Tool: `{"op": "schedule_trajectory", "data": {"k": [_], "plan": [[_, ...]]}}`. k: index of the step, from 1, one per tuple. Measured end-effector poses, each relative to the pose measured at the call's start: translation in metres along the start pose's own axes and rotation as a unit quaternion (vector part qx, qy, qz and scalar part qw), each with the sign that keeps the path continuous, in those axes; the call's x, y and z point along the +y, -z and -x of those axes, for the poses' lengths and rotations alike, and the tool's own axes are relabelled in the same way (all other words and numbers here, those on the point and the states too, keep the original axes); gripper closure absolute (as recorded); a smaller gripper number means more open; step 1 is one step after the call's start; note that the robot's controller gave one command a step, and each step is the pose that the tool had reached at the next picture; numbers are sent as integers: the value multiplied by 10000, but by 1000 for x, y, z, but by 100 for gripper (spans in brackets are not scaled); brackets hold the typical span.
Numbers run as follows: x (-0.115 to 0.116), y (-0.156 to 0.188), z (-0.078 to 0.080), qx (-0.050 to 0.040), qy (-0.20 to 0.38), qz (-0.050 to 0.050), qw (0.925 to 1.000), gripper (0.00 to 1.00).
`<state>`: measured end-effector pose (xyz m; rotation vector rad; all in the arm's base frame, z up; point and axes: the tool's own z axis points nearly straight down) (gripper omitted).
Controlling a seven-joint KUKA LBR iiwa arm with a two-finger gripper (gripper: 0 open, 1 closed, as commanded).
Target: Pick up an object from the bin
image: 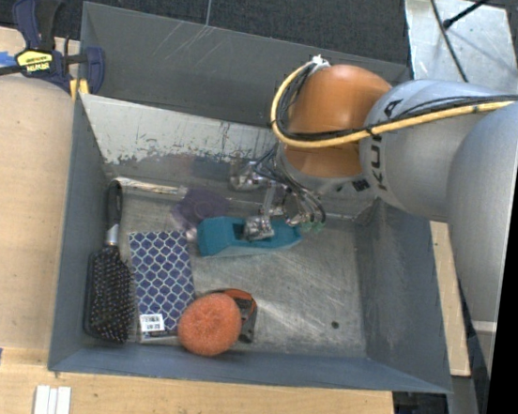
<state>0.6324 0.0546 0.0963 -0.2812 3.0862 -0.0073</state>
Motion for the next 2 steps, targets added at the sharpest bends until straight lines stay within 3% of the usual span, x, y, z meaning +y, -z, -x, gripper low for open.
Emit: {"op": "schedule_trajectory", "data": {"k": [1,2], "plan": [[0,2,-5,200,83,1,9998,100],[0,2,-5,198,81,1,9998,100]]}}
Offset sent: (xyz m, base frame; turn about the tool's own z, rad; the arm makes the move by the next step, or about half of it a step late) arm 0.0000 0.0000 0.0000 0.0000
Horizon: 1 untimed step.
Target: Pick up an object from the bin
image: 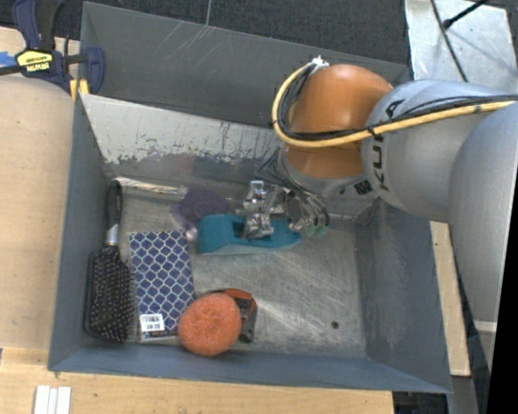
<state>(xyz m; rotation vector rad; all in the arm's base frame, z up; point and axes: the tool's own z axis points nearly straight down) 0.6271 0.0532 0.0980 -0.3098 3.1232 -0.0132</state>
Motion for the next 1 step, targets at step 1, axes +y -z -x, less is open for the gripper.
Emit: {"op": "schedule_trajectory", "data": {"k": [1], "plan": [[0,0,0,-1,-2,0,10000,100]]}}
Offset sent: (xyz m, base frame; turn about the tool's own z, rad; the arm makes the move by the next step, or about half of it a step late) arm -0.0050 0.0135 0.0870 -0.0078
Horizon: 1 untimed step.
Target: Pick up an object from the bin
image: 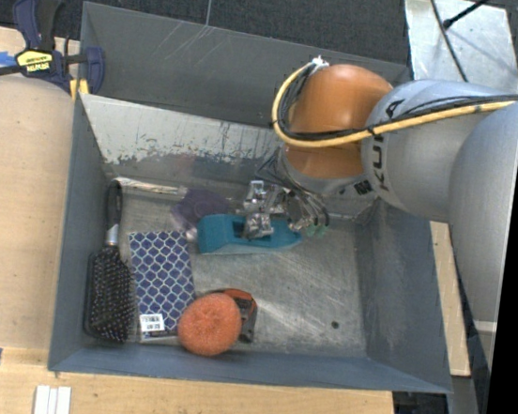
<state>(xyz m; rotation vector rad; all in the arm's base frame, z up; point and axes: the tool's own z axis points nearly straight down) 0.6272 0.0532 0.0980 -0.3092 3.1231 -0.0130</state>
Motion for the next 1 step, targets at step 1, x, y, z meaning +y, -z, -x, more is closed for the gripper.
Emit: {"op": "schedule_trajectory", "data": {"k": [1], "plan": [[0,0,0,-1,-4,1,10000,100]]}}
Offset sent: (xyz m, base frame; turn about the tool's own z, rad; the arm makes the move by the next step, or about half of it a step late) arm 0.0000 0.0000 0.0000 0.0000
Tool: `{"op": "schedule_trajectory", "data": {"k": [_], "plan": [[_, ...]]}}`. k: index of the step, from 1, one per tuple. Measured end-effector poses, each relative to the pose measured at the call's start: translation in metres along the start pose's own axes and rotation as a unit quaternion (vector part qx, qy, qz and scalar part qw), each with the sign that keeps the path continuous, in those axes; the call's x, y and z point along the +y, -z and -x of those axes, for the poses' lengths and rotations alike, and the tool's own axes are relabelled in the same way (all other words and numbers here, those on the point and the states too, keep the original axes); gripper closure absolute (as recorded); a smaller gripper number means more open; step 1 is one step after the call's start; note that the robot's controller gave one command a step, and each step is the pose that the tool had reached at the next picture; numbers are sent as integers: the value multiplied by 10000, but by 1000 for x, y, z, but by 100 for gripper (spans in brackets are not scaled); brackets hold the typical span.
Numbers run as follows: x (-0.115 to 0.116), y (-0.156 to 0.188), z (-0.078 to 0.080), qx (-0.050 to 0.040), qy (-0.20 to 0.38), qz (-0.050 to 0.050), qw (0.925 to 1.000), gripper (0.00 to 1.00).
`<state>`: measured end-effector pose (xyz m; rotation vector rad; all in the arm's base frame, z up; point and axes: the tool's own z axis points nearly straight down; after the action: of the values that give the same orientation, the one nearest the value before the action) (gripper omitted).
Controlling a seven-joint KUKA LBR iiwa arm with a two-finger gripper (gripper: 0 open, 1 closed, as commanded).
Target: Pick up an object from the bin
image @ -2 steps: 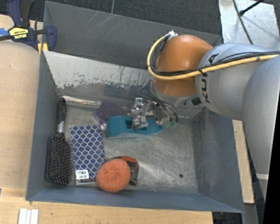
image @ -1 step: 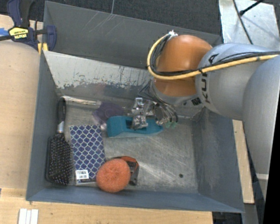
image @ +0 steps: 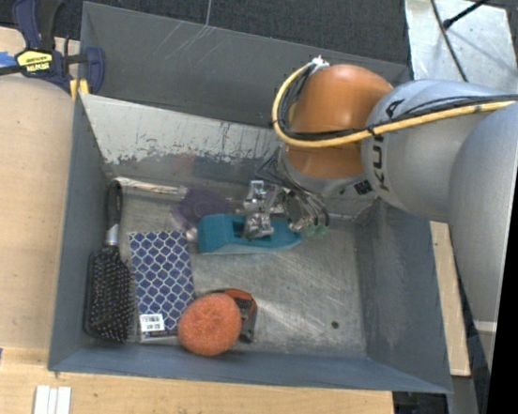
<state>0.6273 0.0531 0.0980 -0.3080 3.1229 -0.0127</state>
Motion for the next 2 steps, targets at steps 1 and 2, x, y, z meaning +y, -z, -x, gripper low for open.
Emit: {"op": "schedule_trajectory", "data": {"k": [1,2], "plan": [[0,0,0,-1,-3,1,10000,100],[0,0,0,-1,-5,2,10000,100]]}}
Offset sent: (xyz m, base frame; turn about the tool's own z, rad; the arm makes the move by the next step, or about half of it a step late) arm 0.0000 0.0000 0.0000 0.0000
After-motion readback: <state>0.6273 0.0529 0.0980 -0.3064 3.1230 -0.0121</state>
